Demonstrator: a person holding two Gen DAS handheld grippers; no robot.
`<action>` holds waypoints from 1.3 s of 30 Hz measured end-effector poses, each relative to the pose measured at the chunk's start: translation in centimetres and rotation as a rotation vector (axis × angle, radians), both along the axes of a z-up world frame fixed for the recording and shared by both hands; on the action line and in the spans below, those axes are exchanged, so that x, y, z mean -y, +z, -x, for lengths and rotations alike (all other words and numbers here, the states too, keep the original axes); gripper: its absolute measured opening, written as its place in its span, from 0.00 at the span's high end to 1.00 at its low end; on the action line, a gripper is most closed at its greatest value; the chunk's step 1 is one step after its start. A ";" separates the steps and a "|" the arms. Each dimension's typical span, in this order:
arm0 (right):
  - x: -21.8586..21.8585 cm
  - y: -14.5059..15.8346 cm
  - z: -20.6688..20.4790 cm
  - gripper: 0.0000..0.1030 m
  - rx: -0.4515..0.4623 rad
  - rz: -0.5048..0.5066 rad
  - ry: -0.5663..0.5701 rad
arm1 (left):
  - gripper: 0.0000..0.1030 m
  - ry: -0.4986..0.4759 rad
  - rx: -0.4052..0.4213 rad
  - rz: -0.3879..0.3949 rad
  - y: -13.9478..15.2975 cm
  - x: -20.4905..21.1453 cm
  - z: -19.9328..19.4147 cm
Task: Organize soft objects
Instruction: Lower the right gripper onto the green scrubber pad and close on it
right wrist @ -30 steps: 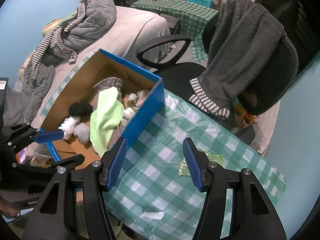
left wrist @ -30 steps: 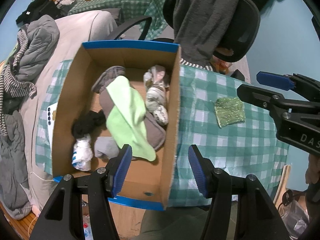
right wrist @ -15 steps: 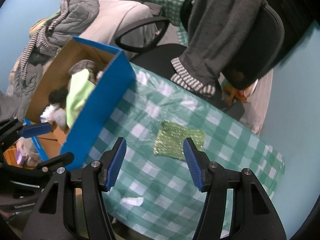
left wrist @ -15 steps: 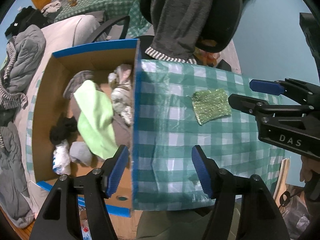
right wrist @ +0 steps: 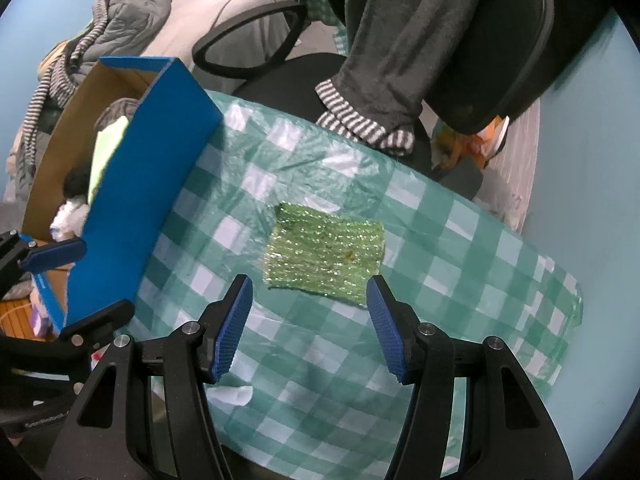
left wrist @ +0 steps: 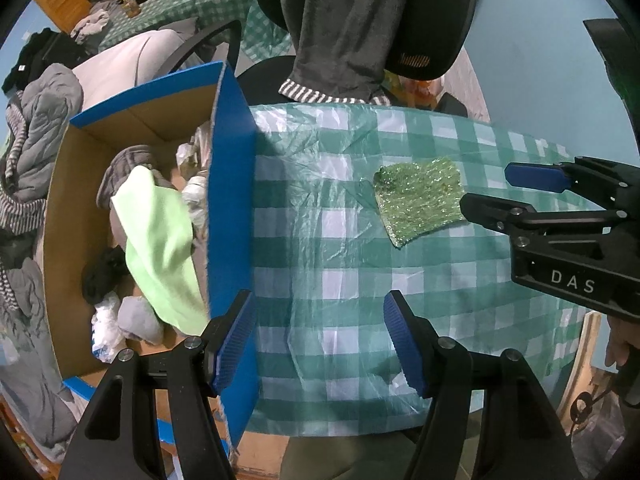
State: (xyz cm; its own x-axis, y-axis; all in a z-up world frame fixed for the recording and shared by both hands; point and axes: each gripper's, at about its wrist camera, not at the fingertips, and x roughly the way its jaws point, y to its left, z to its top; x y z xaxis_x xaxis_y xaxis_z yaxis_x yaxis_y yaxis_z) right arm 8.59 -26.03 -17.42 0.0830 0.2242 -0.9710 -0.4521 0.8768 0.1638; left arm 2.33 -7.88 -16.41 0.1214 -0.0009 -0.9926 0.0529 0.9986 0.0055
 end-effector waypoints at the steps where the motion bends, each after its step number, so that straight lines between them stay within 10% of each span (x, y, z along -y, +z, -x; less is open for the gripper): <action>1: 0.0 -0.3 -0.1 0.43 -0.005 -0.001 -0.001 | 0.32 0.002 -0.002 -0.004 -0.4 0.1 -0.2; 39: -2.5 -9.3 -1.6 0.45 -0.017 0.138 0.087 | 0.31 -0.021 -0.109 -0.036 -7.7 2.2 -3.1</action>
